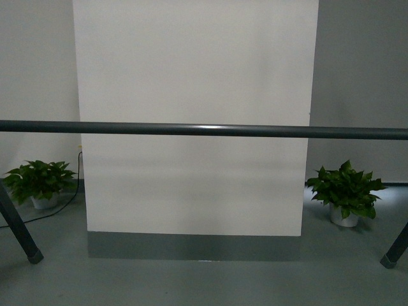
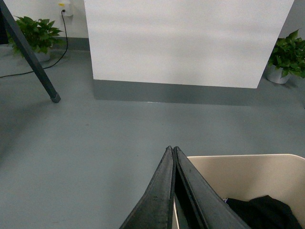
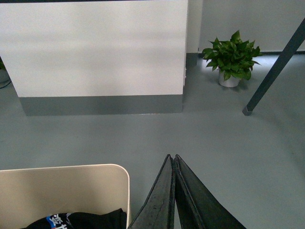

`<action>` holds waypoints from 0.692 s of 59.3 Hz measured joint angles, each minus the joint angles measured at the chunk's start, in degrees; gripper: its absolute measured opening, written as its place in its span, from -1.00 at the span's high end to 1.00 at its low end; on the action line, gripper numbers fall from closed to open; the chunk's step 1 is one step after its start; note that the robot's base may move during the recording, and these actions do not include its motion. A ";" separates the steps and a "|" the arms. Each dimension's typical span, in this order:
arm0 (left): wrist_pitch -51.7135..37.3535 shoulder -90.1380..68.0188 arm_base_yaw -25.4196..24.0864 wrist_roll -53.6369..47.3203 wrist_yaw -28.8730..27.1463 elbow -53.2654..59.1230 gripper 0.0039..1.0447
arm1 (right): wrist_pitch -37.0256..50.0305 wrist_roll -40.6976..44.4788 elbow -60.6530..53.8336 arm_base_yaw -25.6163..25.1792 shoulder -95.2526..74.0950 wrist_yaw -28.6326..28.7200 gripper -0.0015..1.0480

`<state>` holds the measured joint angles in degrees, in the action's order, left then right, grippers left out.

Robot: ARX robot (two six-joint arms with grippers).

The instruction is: Move hamper under clothes hanger

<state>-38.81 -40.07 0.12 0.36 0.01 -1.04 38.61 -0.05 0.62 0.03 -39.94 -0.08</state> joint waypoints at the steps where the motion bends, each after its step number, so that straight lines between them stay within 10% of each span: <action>1: 0.35 0.39 0.00 0.00 0.00 0.00 0.94 | -0.39 0.00 -0.04 0.00 0.44 0.00 0.96; 41: 20.11 21.59 0.00 0.00 0.00 0.04 0.94 | -20.04 0.00 -0.33 0.00 21.53 0.02 0.96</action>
<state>-18.70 -18.48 0.12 0.36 0.01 -0.99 18.57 -0.05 0.30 0.03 -18.41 -0.05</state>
